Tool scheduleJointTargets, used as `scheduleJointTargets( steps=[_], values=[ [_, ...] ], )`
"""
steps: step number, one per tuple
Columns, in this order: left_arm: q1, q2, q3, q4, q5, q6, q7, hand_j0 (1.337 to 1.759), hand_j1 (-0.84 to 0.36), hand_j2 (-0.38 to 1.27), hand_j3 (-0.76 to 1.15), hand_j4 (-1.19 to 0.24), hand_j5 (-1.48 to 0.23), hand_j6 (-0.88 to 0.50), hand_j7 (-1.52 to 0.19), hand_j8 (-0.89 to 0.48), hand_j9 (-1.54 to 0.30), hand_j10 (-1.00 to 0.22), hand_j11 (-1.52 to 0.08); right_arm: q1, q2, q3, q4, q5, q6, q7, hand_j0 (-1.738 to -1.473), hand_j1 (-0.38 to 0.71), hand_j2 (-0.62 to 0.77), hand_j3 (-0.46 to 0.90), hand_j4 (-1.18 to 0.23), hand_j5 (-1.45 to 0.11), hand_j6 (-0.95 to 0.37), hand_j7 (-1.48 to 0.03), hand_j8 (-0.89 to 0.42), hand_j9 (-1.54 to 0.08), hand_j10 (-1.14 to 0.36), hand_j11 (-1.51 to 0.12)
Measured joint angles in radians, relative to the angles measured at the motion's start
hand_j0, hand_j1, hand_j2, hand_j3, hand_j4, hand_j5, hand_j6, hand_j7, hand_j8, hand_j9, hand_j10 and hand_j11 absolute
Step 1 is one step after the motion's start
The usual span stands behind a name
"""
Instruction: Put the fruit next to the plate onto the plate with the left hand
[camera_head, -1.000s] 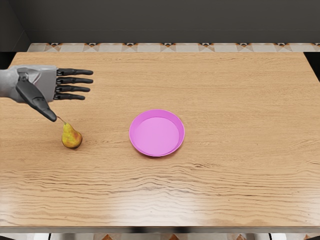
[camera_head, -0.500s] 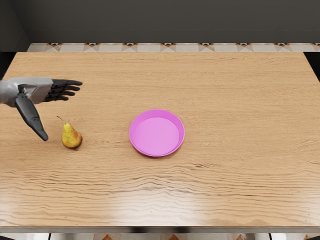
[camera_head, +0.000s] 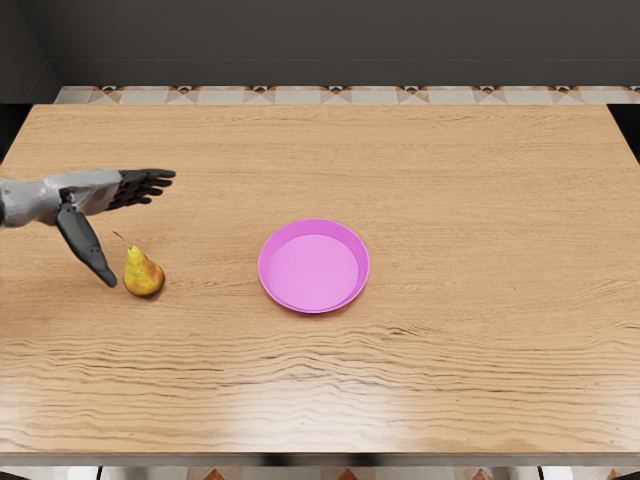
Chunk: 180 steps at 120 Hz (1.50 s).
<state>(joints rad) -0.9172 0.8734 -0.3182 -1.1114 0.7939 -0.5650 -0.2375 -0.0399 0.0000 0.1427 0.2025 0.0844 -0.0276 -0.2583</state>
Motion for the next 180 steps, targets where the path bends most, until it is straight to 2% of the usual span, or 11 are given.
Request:
scheduleJointTargets(
  steps=[22,58,94,112,127,155,180],
  values=[
    [0.006,-0.033,0.003,0.081,0.045,-0.004,-0.033,1.658,0.35,0.00,0.00,0.00,0.00,-0.01,0.00,-0.01,0.00,0.00,0.00,0.000,0.000,0.000,0.000,0.000,0.000,0.000,-1.658,-0.31,-0.01,0.00,-0.03,-0.04,-0.03,-0.04,-0.03,-0.04,-0.03,-0.04],
    [0.041,-0.075,0.008,0.127,0.049,-0.003,-0.040,1.658,0.35,0.00,0.00,0.00,0.00,-0.01,0.00,0.00,0.00,0.00,0.00,0.000,0.000,0.000,0.001,0.001,0.000,0.000,-1.658,-0.31,-0.01,0.00,-0.03,-0.04,-0.03,-0.04,-0.03,-0.04,-0.03,-0.04],
    [0.072,-0.074,0.007,0.133,0.050,0.035,-0.040,1.658,0.35,0.00,0.00,0.00,0.00,-0.01,0.00,0.00,0.00,0.00,0.00,0.000,0.000,0.000,0.002,0.002,0.000,-0.001,-1.658,-0.31,-0.01,0.00,-0.03,-0.04,-0.03,-0.04,-0.03,-0.04,-0.03,-0.04],
    [0.116,-0.076,0.008,0.103,0.122,0.162,-0.041,1.658,0.35,0.00,0.00,0.00,0.00,-0.01,0.00,-0.01,0.00,0.00,0.00,0.000,0.000,0.000,0.002,0.002,0.000,-0.002,-1.658,-0.31,-0.01,0.00,-0.03,-0.04,-0.03,-0.04,-0.03,-0.04,-0.03,-0.04],
    [0.139,-0.063,0.008,0.060,0.169,0.244,-0.063,1.658,0.35,0.00,0.00,0.00,0.00,-0.01,0.00,-0.01,0.00,0.00,0.00,0.000,0.000,0.000,0.003,0.002,0.000,-0.002,-1.658,-0.31,-0.01,0.00,-0.03,-0.04,-0.03,-0.04,-0.03,-0.04,-0.03,-0.04],
    [0.158,-0.011,0.002,-0.050,0.186,0.282,-0.073,1.658,0.35,0.00,0.00,-0.01,0.00,-0.01,0.00,-0.01,0.00,0.00,0.00,0.001,0.000,0.000,0.011,0.001,0.000,-0.003,-1.658,-0.31,-0.01,0.00,-0.03,-0.04,-0.03,-0.04,-0.03,-0.04,-0.03,-0.04],
    [0.183,-0.001,-0.003,-0.077,0.178,0.320,-0.087,1.658,0.35,0.00,0.00,-0.01,0.00,-0.01,0.00,-0.01,0.00,0.00,0.00,0.002,0.000,0.000,0.015,0.001,0.000,-0.004,-1.658,-0.31,-0.01,0.00,-0.03,-0.04,-0.03,-0.04,-0.03,-0.04,-0.03,-0.04]
  ],
)
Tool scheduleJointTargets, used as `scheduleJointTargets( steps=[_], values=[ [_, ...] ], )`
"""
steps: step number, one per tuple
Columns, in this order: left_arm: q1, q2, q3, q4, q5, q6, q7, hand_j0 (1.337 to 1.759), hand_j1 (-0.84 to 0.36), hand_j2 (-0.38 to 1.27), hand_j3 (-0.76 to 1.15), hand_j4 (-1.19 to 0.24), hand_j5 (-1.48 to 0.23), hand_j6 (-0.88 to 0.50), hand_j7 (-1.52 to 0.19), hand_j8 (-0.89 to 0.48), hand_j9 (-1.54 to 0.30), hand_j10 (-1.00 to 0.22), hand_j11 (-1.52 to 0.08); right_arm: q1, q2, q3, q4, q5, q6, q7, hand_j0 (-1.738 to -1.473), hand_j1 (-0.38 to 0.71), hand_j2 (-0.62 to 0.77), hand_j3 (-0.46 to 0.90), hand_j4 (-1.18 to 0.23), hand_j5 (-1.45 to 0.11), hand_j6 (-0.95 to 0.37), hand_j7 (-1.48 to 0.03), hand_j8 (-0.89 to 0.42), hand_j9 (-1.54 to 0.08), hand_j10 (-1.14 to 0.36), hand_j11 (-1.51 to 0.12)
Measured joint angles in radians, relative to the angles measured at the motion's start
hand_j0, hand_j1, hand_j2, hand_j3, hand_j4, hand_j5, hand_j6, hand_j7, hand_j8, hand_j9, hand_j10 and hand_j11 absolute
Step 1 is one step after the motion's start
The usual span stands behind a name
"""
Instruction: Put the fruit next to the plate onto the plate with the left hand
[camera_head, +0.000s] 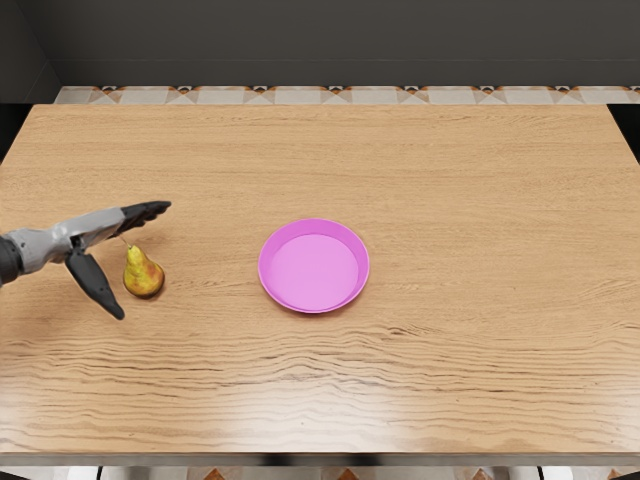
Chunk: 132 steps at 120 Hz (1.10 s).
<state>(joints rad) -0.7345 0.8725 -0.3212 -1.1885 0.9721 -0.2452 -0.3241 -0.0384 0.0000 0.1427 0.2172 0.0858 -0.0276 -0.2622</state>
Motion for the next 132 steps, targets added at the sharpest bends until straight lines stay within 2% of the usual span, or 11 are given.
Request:
scheduleJointTargets(
  steps=[32,68,132],
  values=[
    [-0.002,0.046,-0.003,-0.026,-0.002,-0.016,-0.005,1.658,0.33,0.01,0.00,-0.02,-0.02,-0.02,-0.02,-0.02,-0.02,-0.02,-0.02,0.000,0.000,0.000,0.001,0.000,0.000,0.000,-1.658,-0.31,-0.01,0.00,-0.03,-0.04,-0.03,-0.04,-0.03,-0.04,-0.03,-0.04],
    [-0.030,0.050,-0.005,-0.024,-0.001,-0.113,-0.025,1.658,0.15,0.04,0.00,-0.18,-0.22,-0.18,-0.22,-0.18,-0.22,-0.18,-0.22,0.000,0.000,0.000,0.001,0.000,0.000,0.000,-1.658,-0.31,-0.01,0.00,-0.03,-0.04,-0.03,-0.04,-0.03,-0.04,-0.03,-0.04],
    [-0.003,0.034,0.010,-0.047,0.083,0.055,-0.033,1.658,0.08,0.05,0.00,-0.23,-0.30,-0.24,-0.30,-0.24,-0.30,-0.23,-0.30,0.001,0.000,0.000,0.002,0.000,0.000,0.001,-1.658,-0.31,-0.01,0.00,-0.03,-0.04,-0.03,-0.04,-0.03,-0.04,-0.03,-0.04]
  ],
)
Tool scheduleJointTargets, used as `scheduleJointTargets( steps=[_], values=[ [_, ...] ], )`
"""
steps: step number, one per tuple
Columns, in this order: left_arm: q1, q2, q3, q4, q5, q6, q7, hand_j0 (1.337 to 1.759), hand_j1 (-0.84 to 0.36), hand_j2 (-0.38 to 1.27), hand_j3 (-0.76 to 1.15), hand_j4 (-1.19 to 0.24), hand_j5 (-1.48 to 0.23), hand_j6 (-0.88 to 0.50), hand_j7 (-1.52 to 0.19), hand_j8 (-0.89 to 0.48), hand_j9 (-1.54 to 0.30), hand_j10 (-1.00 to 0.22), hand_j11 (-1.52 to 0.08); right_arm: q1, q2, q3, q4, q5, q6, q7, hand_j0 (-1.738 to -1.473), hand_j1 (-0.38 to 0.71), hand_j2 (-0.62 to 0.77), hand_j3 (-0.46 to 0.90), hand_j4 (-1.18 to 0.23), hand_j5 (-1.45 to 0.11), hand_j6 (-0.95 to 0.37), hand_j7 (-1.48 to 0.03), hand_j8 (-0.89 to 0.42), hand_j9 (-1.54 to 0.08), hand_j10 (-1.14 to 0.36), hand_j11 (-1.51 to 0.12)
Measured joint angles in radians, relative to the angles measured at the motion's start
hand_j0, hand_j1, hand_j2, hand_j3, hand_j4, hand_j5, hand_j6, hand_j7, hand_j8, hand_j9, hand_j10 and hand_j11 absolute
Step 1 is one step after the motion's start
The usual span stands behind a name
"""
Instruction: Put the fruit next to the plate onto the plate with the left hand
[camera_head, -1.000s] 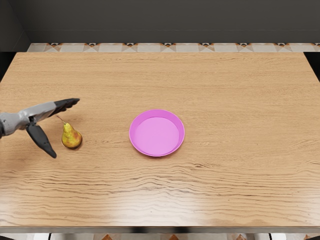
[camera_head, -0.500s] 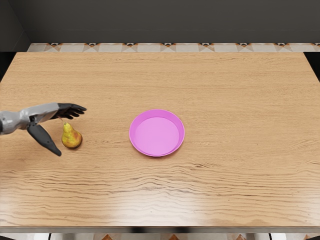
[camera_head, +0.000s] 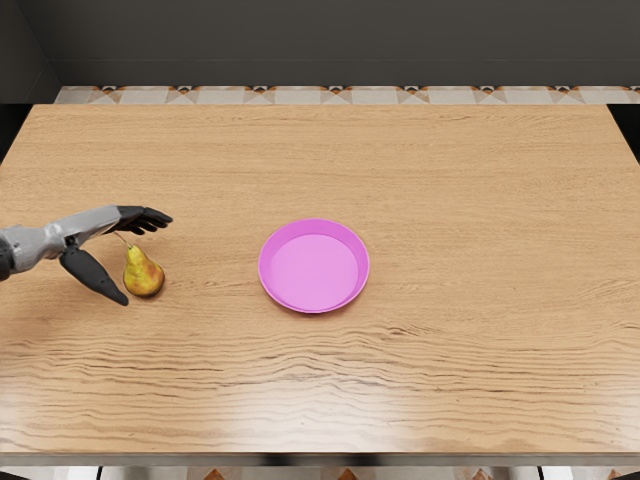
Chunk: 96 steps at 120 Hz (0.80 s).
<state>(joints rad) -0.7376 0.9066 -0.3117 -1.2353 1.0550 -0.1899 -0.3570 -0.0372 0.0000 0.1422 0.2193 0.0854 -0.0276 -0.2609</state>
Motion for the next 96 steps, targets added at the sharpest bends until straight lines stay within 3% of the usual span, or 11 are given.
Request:
scheduleJointTargets(
  steps=[96],
  values=[
    [-0.013,0.001,0.036,-0.024,-0.005,-0.010,0.000,1.658,-0.15,0.11,0.00,-0.48,-0.58,-0.48,-0.58,-0.47,-0.58,-0.47,-0.58,0.000,0.000,0.000,-0.001,0.001,0.000,0.002,-1.658,-0.31,-0.01,0.00,-0.03,-0.04,-0.03,-0.04,-0.03,-0.04,-0.03,-0.04]
  ],
)
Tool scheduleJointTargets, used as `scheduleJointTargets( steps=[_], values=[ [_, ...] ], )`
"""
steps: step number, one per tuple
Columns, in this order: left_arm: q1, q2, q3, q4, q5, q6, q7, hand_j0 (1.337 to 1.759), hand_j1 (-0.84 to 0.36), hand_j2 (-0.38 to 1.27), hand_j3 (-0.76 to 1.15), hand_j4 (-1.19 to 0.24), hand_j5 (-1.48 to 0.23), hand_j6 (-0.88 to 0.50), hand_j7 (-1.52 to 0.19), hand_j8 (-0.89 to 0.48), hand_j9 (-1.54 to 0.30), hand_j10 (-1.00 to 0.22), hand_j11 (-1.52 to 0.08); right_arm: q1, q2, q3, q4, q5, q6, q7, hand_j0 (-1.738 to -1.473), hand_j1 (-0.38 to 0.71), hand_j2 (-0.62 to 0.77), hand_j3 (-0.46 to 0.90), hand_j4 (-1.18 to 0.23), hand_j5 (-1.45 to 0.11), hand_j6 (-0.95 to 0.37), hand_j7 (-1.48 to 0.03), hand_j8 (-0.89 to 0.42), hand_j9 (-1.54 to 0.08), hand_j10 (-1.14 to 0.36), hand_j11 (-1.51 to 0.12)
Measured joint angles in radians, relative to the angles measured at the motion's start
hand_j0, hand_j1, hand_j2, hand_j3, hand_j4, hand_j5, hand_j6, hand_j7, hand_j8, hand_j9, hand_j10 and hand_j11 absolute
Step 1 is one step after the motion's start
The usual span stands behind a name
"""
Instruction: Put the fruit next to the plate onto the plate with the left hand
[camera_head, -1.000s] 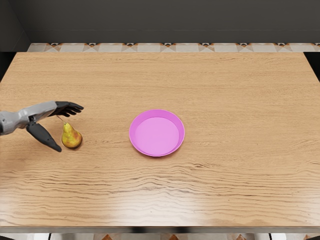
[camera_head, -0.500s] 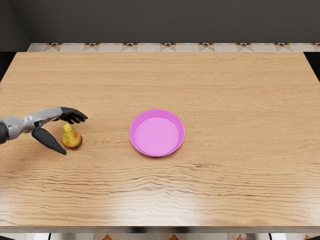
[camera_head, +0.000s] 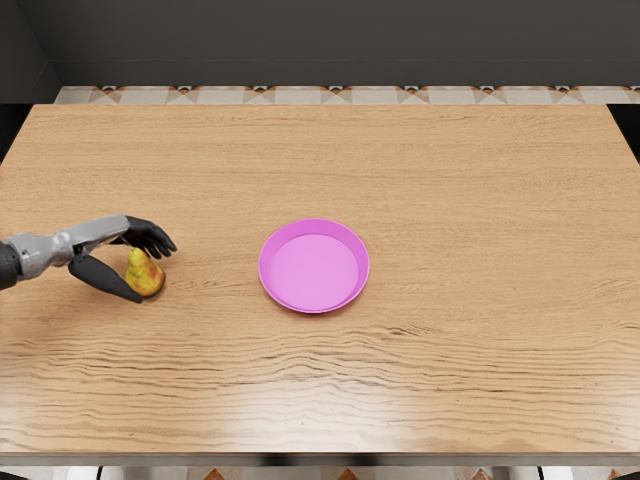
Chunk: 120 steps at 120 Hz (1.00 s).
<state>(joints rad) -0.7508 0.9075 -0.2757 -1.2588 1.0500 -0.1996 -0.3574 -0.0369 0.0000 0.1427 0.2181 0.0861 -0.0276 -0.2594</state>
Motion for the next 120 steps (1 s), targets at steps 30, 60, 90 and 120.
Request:
scheduleJointTargets(
  steps=[30,60,90,120],
  values=[
    [-0.002,0.000,0.000,0.002,-0.001,-0.012,0.000,1.657,-0.20,0.12,0.00,-0.52,-0.64,-0.52,-0.64,-0.52,-0.64,-0.50,-0.63,0.000,0.000,0.000,0.000,0.000,0.000,0.001,-1.658,-0.31,-0.01,0.00,-0.03,-0.04,-0.03,-0.04,-0.03,-0.04,-0.03,-0.04],
    [-0.002,0.007,-0.002,0.004,-0.007,-0.044,0.000,1.657,-0.28,0.14,0.00,-0.59,-0.72,-0.59,-0.72,-0.45,-0.72,-0.41,-0.72,0.000,0.000,0.001,0.000,0.000,0.000,0.002,-1.658,-0.31,-0.01,0.00,-0.03,-0.04,-0.03,-0.04,-0.03,-0.04,-0.03,-0.04],
    [-0.004,0.013,0.000,0.006,-0.005,-0.066,0.000,1.657,-0.37,0.15,0.00,-0.65,-0.80,-0.55,-0.80,-0.39,-0.80,-0.36,-0.82,0.000,0.000,0.001,0.000,0.000,0.000,0.002,-1.658,-0.31,-0.01,0.00,-0.03,-0.04,-0.03,-0.04,-0.03,-0.04,-0.03,-0.04],
    [-0.005,0.014,0.000,0.007,-0.002,-0.084,0.000,1.657,-0.41,0.18,0.00,-0.70,-0.86,-0.53,-0.85,-0.37,-0.86,-0.35,-0.88,-0.001,0.000,0.001,0.000,0.000,0.000,0.003,-1.658,-0.31,-0.01,0.00,-0.03,-0.04,-0.03,-0.04,-0.03,-0.04,-0.03,-0.04]
  ],
)
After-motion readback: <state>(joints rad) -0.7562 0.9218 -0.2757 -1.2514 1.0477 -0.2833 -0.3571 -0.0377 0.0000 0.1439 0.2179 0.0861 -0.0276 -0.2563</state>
